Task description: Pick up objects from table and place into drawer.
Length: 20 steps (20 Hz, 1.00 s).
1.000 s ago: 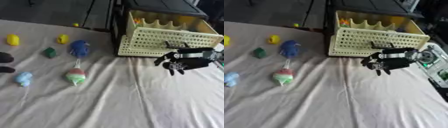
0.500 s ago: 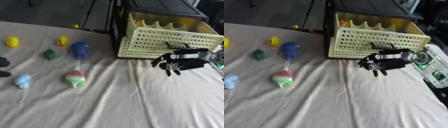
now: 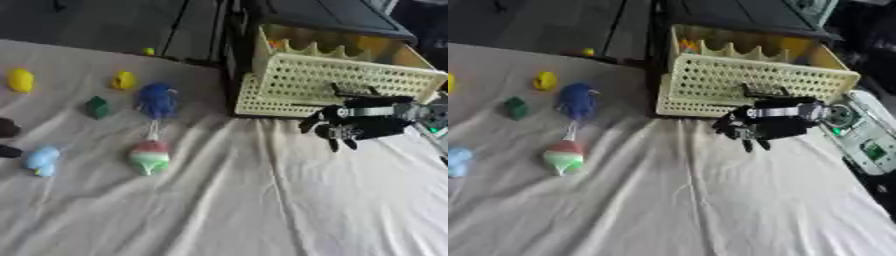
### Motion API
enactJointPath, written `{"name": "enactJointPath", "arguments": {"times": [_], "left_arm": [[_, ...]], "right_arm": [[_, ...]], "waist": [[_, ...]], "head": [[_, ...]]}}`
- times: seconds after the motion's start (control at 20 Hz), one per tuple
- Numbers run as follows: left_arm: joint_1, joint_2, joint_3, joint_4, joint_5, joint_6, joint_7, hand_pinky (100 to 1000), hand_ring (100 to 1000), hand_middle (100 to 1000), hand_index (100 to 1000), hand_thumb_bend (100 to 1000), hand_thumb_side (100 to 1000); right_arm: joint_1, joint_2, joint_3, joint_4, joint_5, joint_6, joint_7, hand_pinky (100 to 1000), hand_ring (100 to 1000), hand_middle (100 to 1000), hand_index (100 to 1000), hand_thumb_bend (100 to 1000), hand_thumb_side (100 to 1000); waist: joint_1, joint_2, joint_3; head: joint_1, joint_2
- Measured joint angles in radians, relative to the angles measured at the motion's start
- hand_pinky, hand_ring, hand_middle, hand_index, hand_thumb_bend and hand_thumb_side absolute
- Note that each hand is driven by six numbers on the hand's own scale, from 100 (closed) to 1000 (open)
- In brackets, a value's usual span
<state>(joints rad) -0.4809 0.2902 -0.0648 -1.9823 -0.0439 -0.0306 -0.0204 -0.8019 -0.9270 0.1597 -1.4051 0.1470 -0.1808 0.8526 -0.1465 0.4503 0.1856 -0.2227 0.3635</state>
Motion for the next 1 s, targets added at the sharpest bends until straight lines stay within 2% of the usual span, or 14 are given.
{"name": "enactJointPath", "arguments": {"times": [0.05,0.15,0.2,0.3,0.4,0.6,1.0], "left_arm": [[-0.001,0.0,0.0,0.0,0.0,0.0,-0.001,650,737,668,962,100,972],[-0.003,0.0,0.0,0.0,0.001,0.0,-0.001,650,737,667,962,100,972],[-0.003,0.0,0.0,0.0,0.002,0.0,-0.002,650,736,667,962,100,971],[-0.004,0.0,0.0,0.0,0.003,0.0,-0.003,650,736,667,962,100,971],[-0.005,0.0,0.0,0.0,0.003,-0.001,-0.005,650,735,666,962,100,971],[-0.005,0.0,-0.003,0.0,0.004,-0.001,-0.01,647,733,665,961,100,972],[-0.005,0.0,-0.006,0.0,0.004,0.0,-0.015,645,729,661,961,100,976]], "right_arm": [[0.0,0.0,0.0,0.0,0.0,-0.001,-0.002,318,516,844,947,100,1000],[0.0,0.0,0.0,0.0,0.0,-0.003,-0.004,301,486,744,906,100,1000],[0.0,0.0,0.0,0.0,0.001,-0.005,-0.007,283,458,638,859,100,1000],[0.0,0.0,0.0,0.0,0.005,-0.011,-0.015,220,353,499,759,100,1000],[-0.003,0.0,-0.003,-0.001,0.018,-0.026,-0.028,164,269,418,688,100,1000],[-0.009,-0.001,-0.006,-0.004,0.072,-0.066,-0.051,104,217,368,643,100,1000],[-0.012,-0.001,-0.006,0.007,0.115,-0.101,-0.036,100,222,361,639,100,1000]], "waist": [[0.0,0.0,0.0],[-0.001,0.001,0.001],[-0.002,0.001,0.001],[-0.004,0.002,0.004],[-0.007,0.003,0.007],[-0.016,0.006,0.013],[-0.022,0.018,0.012]], "head": [[0.0,-0.001],[-0.003,-0.006],[-0.004,-0.006],[-0.005,-0.007],[-0.008,-0.008],[-0.015,-0.016],[-0.019,-0.019]]}}
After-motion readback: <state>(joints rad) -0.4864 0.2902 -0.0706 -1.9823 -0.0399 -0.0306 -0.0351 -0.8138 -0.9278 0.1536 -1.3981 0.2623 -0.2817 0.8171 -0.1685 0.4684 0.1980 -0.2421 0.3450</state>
